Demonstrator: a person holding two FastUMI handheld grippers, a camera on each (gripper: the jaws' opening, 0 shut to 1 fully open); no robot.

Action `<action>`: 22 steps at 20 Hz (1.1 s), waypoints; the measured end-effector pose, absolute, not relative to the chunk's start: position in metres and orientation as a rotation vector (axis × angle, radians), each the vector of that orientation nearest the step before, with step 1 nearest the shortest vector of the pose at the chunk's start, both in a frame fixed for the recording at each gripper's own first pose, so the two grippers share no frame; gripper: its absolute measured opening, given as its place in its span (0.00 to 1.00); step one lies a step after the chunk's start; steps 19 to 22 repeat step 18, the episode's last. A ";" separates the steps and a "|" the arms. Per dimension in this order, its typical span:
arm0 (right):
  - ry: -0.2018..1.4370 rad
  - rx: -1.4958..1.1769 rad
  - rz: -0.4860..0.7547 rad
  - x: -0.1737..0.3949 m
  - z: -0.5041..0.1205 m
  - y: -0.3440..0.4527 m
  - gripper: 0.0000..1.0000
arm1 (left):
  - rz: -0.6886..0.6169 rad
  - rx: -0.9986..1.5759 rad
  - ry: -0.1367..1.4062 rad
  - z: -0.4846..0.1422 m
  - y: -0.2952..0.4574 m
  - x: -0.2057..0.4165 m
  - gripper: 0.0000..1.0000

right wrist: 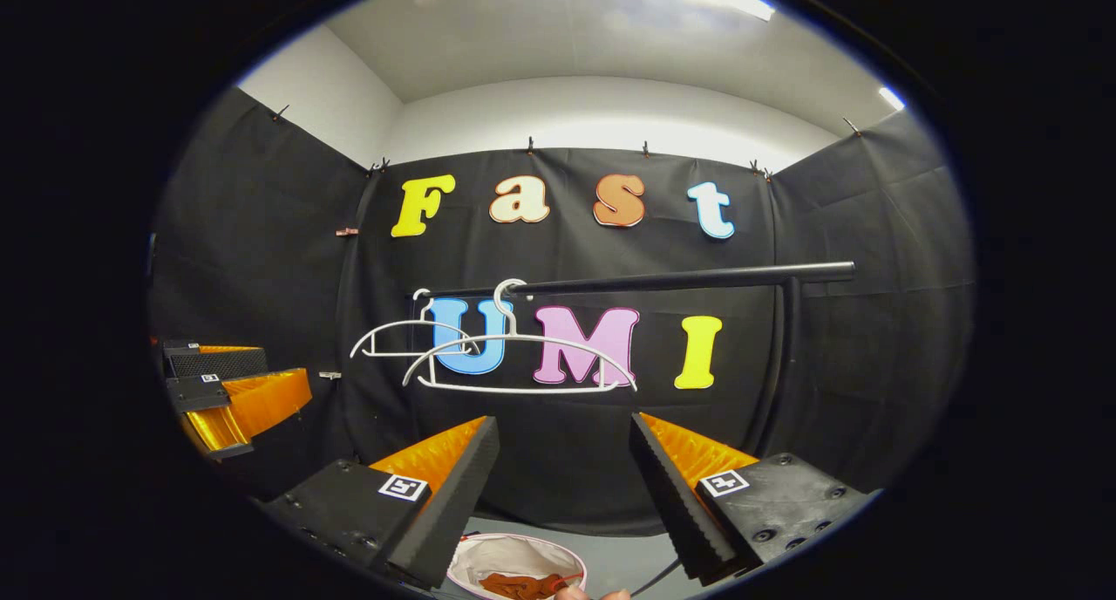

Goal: Grasp the clothes on the hanger with both hands and then place them into the laundry hamper below.

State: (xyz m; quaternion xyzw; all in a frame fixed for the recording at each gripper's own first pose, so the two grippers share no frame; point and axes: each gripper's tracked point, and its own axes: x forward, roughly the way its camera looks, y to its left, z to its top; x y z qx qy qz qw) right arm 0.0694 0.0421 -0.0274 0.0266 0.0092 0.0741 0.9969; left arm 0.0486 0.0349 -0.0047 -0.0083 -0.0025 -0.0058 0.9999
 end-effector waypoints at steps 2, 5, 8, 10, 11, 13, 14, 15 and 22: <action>0.020 0.055 0.148 0.070 -0.028 0.043 0.97 | -0.009 -0.016 -0.002 -0.005 0.036 0.049 0.95; 0.022 0.055 0.147 0.071 -0.029 0.044 0.97 | -0.006 -0.017 -0.001 -0.006 0.038 0.049 0.95; 0.016 0.053 0.146 0.070 -0.027 0.044 0.97 | -0.003 -0.017 0.001 -0.006 0.040 0.049 0.92; 0.016 0.046 0.143 0.070 -0.029 0.044 0.97 | 0.002 -0.018 0.001 -0.006 0.042 0.047 0.95; 0.017 0.046 0.142 0.070 -0.030 0.043 0.97 | 0.007 -0.017 -0.001 -0.006 0.044 0.047 0.95; 0.017 0.048 0.142 0.070 -0.030 0.044 0.97 | 0.019 -0.016 -0.004 -0.006 0.047 0.047 0.95; 0.015 0.048 0.144 0.069 -0.029 0.045 0.97 | 0.024 -0.019 -0.004 -0.006 0.048 0.046 0.95; 0.013 0.047 0.143 0.070 -0.029 0.045 0.97 | 0.027 -0.021 -0.004 -0.007 0.049 0.046 0.95; 0.008 0.045 0.146 0.070 -0.027 0.046 0.94 | 0.034 -0.023 0.002 -0.008 0.051 0.045 0.95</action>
